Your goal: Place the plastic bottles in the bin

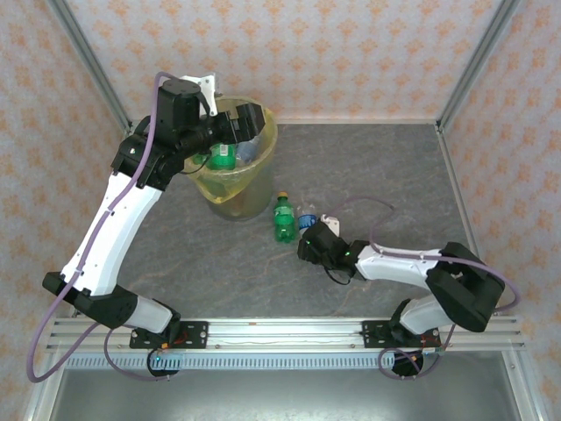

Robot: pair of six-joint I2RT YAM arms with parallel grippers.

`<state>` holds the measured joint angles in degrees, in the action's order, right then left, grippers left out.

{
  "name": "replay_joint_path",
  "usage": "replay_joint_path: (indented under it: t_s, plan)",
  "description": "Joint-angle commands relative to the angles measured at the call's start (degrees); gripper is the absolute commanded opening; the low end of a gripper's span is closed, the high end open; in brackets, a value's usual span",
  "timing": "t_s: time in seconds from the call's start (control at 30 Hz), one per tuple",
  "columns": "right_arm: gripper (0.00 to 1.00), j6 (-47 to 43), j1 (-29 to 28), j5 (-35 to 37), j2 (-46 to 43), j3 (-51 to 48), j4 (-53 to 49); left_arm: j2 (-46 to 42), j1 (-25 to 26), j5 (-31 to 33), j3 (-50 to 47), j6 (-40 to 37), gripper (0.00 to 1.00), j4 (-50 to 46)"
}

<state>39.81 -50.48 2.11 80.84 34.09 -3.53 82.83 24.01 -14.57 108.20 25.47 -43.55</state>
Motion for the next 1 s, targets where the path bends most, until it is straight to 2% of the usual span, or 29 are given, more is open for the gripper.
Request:
replay_joint_path:
  t_s: [0.0,0.2,0.33,0.4,0.67,0.87,0.97]
  plan:
    - [0.54,0.63,-0.17,1.17,2.11,1.13,1.63,-2.04,0.06,0.86,0.34,-0.11,0.99,-1.27]
    - [0.46,-0.34,-0.17,2.52,4.79,2.07,1.4,-2.06,0.01,1.72,0.29,-0.1,0.99,-2.04]
    - [0.32,-1.05,-0.15,3.77,3.29,1.92,1.33,-1.97,0.03,3.55,0.34,0.29,0.99,-2.85]
    - [0.31,-1.51,-0.15,4.8,1.67,1.37,1.38,-2.04,0.05,4.54,-0.03,0.47,0.99,-2.8]
    - [0.29,-3.03,-0.15,11.43,-10.63,-0.16,-1.61,-3.81,0.03,1.98,-6.85,4.54,0.97,4.73]
    - [0.29,-8.73,-0.15,17.53,-23.29,1.53,-4.42,-1.8,0.32,-6.73,-9.06,9.98,0.92,12.15]
    - [0.29,-12.65,-0.15,19.34,-28.09,3.43,-5.02,-0.65,1.9,-7.94,-9.63,10.78,0.89,14.81]
